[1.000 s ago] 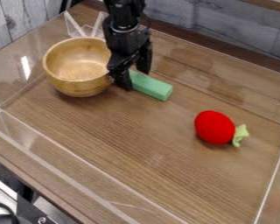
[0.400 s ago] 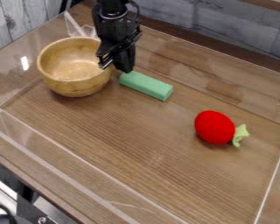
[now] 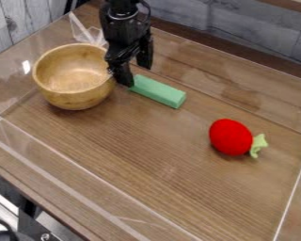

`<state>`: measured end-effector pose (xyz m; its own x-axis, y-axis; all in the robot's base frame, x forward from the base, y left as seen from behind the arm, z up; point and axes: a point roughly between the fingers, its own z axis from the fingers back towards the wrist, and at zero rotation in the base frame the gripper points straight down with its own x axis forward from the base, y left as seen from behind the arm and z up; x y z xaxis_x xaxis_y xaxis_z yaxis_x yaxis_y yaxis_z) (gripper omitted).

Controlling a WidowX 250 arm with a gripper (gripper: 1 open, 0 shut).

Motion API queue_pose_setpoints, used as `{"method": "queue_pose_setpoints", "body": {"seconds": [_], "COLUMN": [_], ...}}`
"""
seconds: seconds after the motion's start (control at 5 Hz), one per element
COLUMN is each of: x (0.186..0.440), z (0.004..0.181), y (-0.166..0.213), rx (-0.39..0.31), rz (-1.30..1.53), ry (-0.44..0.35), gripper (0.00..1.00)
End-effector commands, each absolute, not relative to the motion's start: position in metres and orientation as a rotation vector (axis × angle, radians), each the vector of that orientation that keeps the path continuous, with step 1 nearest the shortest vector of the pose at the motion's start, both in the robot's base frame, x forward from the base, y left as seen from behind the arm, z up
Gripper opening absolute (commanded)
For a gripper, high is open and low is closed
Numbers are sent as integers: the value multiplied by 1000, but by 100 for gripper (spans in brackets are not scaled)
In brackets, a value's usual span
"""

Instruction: Remove the green stick from the brown bowl and put it on the table

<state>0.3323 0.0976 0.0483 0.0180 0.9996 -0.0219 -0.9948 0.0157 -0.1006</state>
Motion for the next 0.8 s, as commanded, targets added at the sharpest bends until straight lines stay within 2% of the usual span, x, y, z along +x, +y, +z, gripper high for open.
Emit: {"method": "queue_pose_setpoints", "body": {"seconds": [0.0,0.4,0.6], "x": [346,346,353], "z": [88,90,85], "y": [99,108,100], "rx": [-139,-131,-127], "rz": [1557,1560,1545], "ry": [-164,-167,-167], "gripper": [100,100,100]}}
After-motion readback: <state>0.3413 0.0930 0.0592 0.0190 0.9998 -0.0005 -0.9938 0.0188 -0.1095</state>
